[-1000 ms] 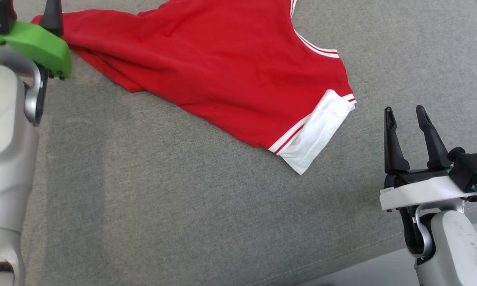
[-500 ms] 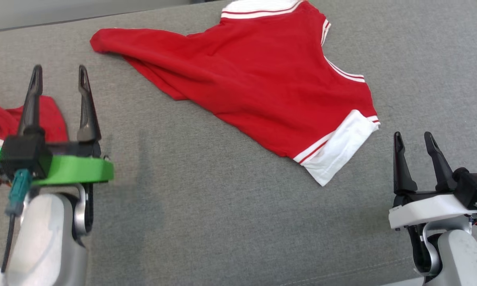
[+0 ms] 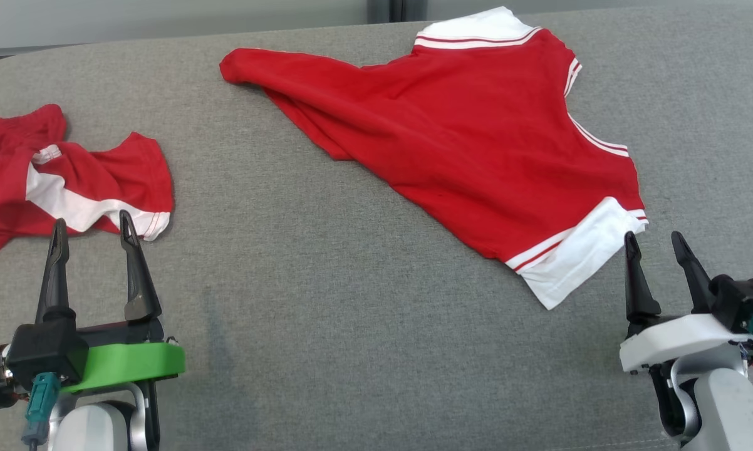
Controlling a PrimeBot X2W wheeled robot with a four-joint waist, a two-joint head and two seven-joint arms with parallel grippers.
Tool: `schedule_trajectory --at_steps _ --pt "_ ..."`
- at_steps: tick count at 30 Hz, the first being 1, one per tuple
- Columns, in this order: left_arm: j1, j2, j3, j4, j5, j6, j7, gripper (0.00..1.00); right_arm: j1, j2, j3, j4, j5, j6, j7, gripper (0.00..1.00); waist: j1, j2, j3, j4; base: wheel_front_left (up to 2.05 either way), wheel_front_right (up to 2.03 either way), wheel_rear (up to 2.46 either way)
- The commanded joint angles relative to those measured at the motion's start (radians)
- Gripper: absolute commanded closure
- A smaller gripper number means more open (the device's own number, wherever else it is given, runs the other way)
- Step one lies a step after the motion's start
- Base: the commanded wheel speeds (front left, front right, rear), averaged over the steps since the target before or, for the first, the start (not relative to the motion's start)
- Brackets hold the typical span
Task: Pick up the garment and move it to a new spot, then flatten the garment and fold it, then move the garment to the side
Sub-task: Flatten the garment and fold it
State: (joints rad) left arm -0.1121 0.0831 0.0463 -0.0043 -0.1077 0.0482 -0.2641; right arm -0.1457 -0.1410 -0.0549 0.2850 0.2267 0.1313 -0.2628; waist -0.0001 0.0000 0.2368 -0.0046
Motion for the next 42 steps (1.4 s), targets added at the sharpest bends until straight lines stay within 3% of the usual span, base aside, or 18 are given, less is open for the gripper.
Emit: schedule_trajectory --at_steps 1,15,16,17,27,35,38,42 --pt "0.02 -0.004 0.006 0.001 0.014 -0.006 0.0 0.0 -0.034 -0.015 0.005 0.019 -0.008 -0.001 0.002 0.0 0.0001 0.0 -0.004 0.011 0.0 0.0 0.0" --pt "-0.002 -0.031 -0.019 0.032 0.021 -0.024 0.0 0.0 -0.239 -0.107 0.092 0.344 -0.018 -0.001 0.159 0.0 0.0001 0.0 0.025 0.051 0.0 0.0 0.0" --pt "-0.004 -0.031 -0.023 0.034 0.019 -0.024 0.0 0.0 -0.246 -0.106 0.103 0.368 -0.007 -0.001 0.167 0.08 0.0001 0.0 0.026 0.056 0.0 0.0 0.0" --pt "-0.005 -0.032 -0.025 0.036 0.018 -0.024 0.0 0.0 -0.249 -0.104 0.111 0.384 0.001 -0.001 0.168 0.99 0.0001 0.0 0.025 0.058 0.0 0.0 0.0" --pt "0.043 -0.032 -0.037 0.05 0.011 -0.018 0.0 0.0 -0.195 -0.096 0.108 0.374 0.099 -0.001 0.028 1.0 0.0001 0.0 -0.015 0.006 0.0 0.0 0.0" --pt "0.051 -0.032 -0.035 0.076 0.009 -0.033 0.0 0.0 0.026 -0.069 -0.005 0.081 0.24 -0.001 0.009 1.0 0.0001 0.0 -0.054 -0.047 0.0 0.0 0.0" --pt "0.053 -0.032 -0.034 0.081 0.008 -0.037 0.0 0.0 0.096 -0.063 -0.046 -0.043 0.26 -0.001 0.051 1.0 0.0001 0.0 -0.055 -0.066 0.0 0.0 0.0" --pt "0.045 -0.032 -0.043 0.088 0.006 -0.041 0.0 0.0 0.144 -0.063 -0.095 -0.109 0.247 -0.001 0.145 1.0 0.0001 0.0 -0.054 -0.073 0.0 0.0 0.0"
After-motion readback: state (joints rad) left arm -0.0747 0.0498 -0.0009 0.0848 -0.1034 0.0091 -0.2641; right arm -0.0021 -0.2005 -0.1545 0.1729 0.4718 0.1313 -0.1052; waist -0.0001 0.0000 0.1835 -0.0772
